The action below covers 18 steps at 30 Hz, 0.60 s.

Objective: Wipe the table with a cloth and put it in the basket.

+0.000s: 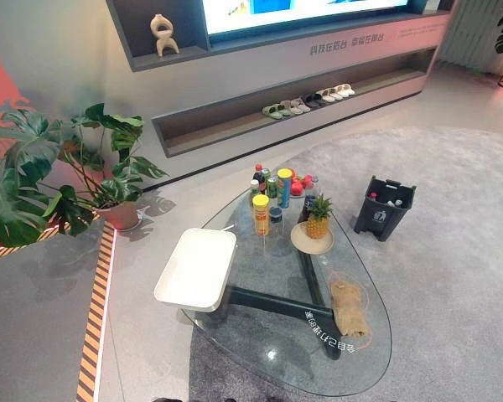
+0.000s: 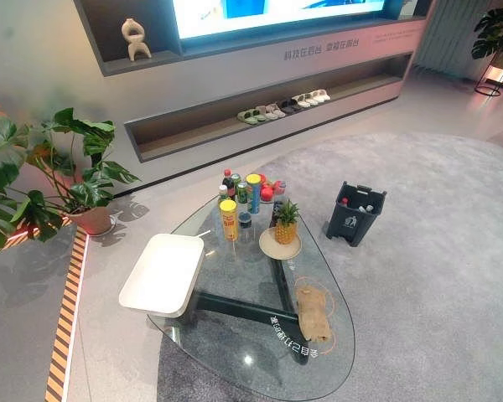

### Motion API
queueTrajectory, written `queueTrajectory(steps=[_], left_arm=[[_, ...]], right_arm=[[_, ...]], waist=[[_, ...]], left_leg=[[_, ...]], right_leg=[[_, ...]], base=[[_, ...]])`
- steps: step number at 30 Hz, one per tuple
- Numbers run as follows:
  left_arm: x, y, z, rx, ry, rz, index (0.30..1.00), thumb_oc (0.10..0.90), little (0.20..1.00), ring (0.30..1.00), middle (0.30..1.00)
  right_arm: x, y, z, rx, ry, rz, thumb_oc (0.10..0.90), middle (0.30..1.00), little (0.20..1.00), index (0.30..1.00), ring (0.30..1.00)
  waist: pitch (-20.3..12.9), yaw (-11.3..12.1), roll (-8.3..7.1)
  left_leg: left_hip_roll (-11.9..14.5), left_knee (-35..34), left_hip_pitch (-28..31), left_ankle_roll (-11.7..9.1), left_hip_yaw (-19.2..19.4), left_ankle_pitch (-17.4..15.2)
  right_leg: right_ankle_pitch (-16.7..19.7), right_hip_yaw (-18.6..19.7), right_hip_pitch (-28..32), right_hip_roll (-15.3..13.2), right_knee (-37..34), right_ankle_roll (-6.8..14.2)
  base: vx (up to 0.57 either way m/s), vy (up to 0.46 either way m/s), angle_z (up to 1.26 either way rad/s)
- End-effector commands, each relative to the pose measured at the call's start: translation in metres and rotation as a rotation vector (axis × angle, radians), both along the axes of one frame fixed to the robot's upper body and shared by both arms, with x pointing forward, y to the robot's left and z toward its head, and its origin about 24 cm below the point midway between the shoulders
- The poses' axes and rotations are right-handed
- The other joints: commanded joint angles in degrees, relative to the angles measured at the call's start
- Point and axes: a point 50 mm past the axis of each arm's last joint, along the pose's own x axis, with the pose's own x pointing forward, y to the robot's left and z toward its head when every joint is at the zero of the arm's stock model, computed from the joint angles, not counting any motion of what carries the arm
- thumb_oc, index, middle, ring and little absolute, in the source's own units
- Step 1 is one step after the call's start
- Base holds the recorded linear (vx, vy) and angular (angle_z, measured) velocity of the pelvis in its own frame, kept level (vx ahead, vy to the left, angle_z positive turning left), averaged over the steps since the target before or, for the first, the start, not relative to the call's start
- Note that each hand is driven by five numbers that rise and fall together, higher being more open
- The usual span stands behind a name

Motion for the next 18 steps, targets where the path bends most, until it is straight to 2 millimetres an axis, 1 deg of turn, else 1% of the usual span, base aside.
queueTrajectory(steps=[1, 5, 10, 13, 15, 18], left_arm=[[0.021, 0.017, 0.008, 0.075, -0.025, 0.024, 0.900, 0.800, 0.900, 0.900, 0.900], [0.016, 0.019, 0.008, 0.083, -0.025, 0.053, 0.900, 0.800, 0.900, 0.900, 0.900], [0.021, 0.026, 0.011, 0.096, -0.048, 0.098, 0.900, 0.800, 0.900, 0.900, 0.900], [0.022, 0.027, 0.012, 0.097, -0.064, 0.119, 0.900, 0.800, 0.900, 0.900, 0.900], [0.029, 0.027, 0.014, 0.094, -0.096, 0.146, 0.900, 0.800, 0.900, 0.900, 0.900], [0.056, 0.030, 0.023, 0.067, -0.218, 0.210, 0.900, 0.800, 0.900, 0.900, 0.900]], right_arm=[[0.020, -0.018, 0.011, -0.084, -0.032, -0.025, 0.800, 0.900, 0.900, 0.900, 0.900], [0.015, -0.020, 0.010, -0.094, -0.021, -0.030, 0.800, 0.900, 0.900, 0.900, 0.900], [0.015, -0.026, 0.013, -0.114, -0.018, -0.022, 0.800, 0.900, 0.900, 0.900, 0.900], [0.014, -0.030, 0.014, -0.140, -0.010, 0.013, 0.800, 0.900, 0.900, 0.900, 0.900], [0.018, -0.032, 0.016, -0.157, -0.015, 0.035, 0.800, 0.900, 0.900, 0.900, 0.900], [0.038, -0.037, 0.023, -0.194, -0.055, 0.073, 0.800, 0.900, 0.900, 0.900, 0.900]], waist=[[2.3, 0.7, -0.55], [2.3, 0.5, -0.63], [3.3, 0.0, -0.34], [3.9, -0.4, -0.10], [4.8, -0.6, 0.02], [8.1, -1.0, 0.33]], left_leg=[[2.2, 0.4, 2.1, -1.7, 3.7, -5.5], [2.2, 0.4, 1.6, -1.7, 3.5, -5.3], [2.0, 0.4, 0.2, -1.7, 3.1, -4.8], [1.8, 0.4, -0.7, -1.6, 2.6, -4.4], [1.7, 0.4, -1.7, -1.6, 2.2, -4.0], [1.0, 0.4, -4.5, -1.0, 1.2, -3.5]], right_leg=[[0.7, -2.5, -2.6, -2.6, 0.2, 2.3], [0.8, -1.8, -3.0, -2.4, 0.2, 2.2], [1.2, -0.7, -4.5, -2.2, 0.2, 2.1], [1.4, 0.3, -5.5, -1.9, 0.2, 1.9], [1.7, 1.1, -6.5, -1.8, 0.2, 1.8], [2.5, 2.6, -9.5, -1.4, 0.2, 1.2]], base=[[0.00, 0.000, 0.00], [0.00, 0.000, 0.00], [0.00, 0.000, 0.00], [0.02, 0.035, -0.01], [-0.03, 0.041, 0.00], [-0.08, 0.045, 0.01]])
